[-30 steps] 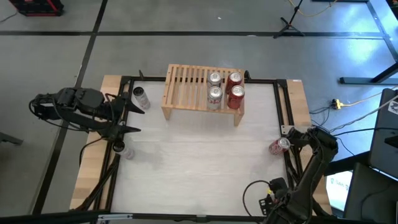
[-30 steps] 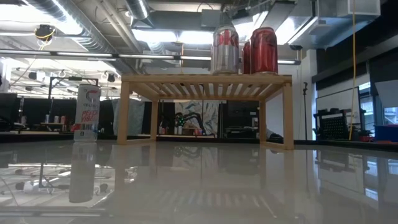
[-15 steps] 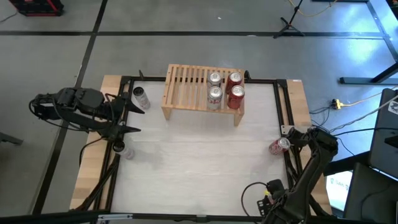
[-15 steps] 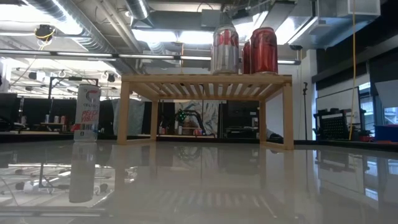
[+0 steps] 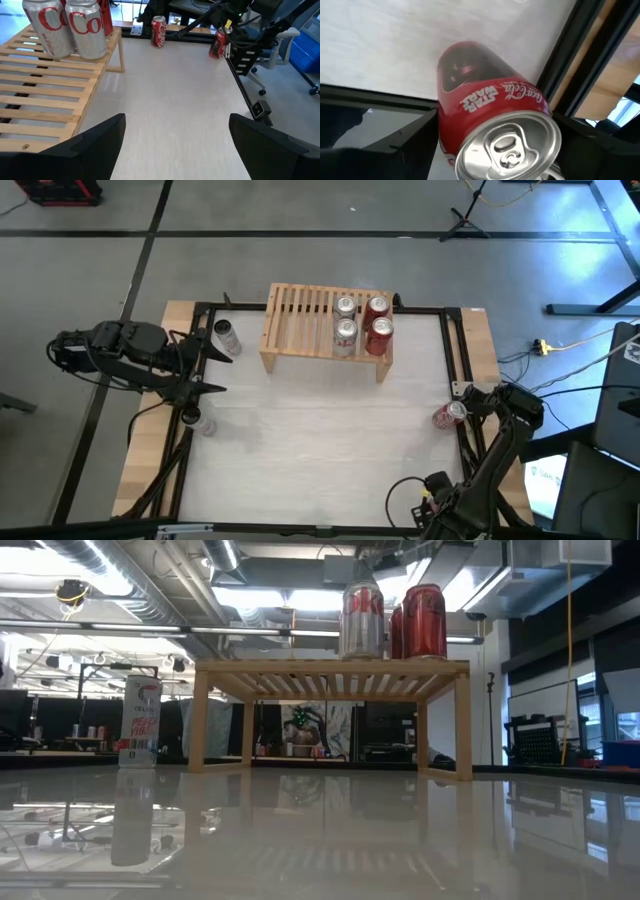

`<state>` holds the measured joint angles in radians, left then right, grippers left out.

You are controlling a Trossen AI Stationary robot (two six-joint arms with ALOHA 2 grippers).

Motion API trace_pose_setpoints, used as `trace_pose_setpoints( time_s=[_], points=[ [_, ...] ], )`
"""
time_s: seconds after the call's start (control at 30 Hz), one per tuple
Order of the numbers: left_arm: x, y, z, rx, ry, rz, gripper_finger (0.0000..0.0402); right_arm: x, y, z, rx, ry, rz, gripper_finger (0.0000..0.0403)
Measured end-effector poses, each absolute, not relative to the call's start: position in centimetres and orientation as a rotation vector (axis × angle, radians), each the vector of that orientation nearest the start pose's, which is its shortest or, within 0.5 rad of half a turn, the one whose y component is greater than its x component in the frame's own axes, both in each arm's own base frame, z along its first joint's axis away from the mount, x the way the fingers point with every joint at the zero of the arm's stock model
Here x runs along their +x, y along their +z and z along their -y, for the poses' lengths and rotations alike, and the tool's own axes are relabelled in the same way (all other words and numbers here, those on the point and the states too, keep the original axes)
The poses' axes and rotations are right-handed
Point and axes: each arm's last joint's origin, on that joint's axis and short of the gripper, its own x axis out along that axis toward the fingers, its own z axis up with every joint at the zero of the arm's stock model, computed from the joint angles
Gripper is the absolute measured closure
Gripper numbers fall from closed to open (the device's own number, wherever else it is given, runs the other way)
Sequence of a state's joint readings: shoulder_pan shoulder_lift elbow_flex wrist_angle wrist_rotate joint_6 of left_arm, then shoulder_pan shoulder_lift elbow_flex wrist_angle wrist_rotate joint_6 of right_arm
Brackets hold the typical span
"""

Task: Place canned beverage on shelf
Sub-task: Put the bottom red and white soda can on the shelf

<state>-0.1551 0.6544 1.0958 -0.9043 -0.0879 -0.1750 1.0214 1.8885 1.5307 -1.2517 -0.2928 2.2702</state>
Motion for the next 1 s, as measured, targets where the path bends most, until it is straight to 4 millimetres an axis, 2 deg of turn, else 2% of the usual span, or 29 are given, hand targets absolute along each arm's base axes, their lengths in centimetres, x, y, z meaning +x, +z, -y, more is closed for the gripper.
trace_pose_setpoints(
  time_s=[0.13, 0.2, 0.43, 0.57, 0.8, 1.0],
  points=[
    [9.2, 38.0, 1.2, -0.114, -0.025, -0.464, 0.0053, 18.0, 23.4, -30.2, 0.964, -1.032, -1.634, 0.0118],
    [9.2, 38.0, 1.2, -0.114, -0.026, -0.464, 0.0053, 18.6, 23.8, -30.1, 0.975, -1.011, -1.599, 0.0119],
    [9.2, 38.0, 1.2, -0.114, -0.025, -0.464, 0.0053, 23.3, 25.6, -27.9, 0.933, -0.835, -1.242, 0.0118],
    [9.2, 38.0, 1.2, -0.114, -0.026, -0.464, 0.0053, 26.9, 26.4, -25.0, 0.854, -0.788, -1.111, 0.0114],
    [9.2, 38.0, 1.2, -0.114, -0.025, -0.465, 0.0053, 34.2, 28.1, -18.5, 0.722, -0.578, -0.979, 0.0119],
    [8.9, 37.5, 1.1, -0.135, -0.012, -0.526, 0.0053, 38.1, 30.3, -13.3, 0.627, -0.434, -0.897, 0.0119]
  ],
)
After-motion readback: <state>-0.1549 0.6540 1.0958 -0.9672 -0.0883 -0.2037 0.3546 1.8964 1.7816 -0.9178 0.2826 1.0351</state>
